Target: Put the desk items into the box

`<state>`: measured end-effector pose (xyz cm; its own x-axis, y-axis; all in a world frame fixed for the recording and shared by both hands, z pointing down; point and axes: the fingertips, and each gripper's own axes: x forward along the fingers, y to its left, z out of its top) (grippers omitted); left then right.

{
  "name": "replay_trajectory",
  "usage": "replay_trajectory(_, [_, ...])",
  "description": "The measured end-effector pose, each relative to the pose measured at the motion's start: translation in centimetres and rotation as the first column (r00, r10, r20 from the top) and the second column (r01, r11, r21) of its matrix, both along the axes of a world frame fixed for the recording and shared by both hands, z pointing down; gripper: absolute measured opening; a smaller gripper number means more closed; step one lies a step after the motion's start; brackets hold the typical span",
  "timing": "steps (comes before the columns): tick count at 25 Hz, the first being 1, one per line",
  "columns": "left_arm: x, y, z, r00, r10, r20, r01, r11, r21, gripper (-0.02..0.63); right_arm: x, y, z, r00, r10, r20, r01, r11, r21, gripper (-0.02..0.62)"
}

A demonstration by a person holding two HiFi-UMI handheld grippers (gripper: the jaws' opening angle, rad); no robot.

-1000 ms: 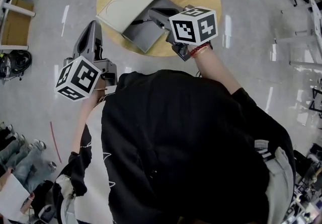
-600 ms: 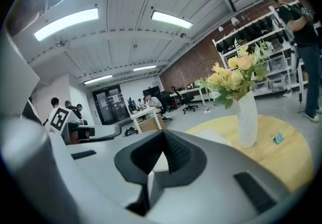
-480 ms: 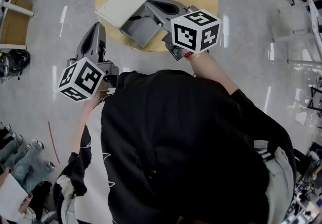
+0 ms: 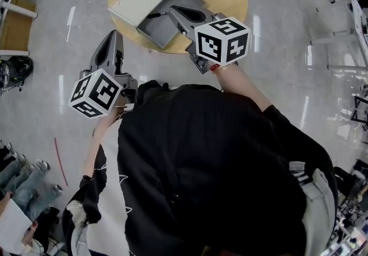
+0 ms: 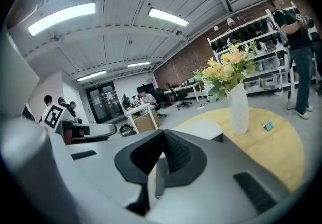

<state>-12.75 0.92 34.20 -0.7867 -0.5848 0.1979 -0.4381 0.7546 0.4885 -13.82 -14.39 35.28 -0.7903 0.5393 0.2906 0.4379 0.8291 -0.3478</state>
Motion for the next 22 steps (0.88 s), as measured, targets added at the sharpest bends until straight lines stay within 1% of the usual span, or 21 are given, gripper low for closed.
replay_trajectory(13, [2.1, 0.2, 2.4, 0.998, 0.001, -0.056, -0.001, 1.0, -0.001, 0.011, 1.8, -0.1, 2.2, 0.999, 0.003, -0.04, -0.002, 1.0, 0.028, 0.005])
replay_trajectory(22, [2.5, 0.5, 2.9, 0.998, 0.013, -0.069, -0.013, 1.0, -0.005, 0.011, 2.2, 0.1, 3.2, 0.998, 0.011, -0.058, -0.008, 0.999, 0.051, 0.005])
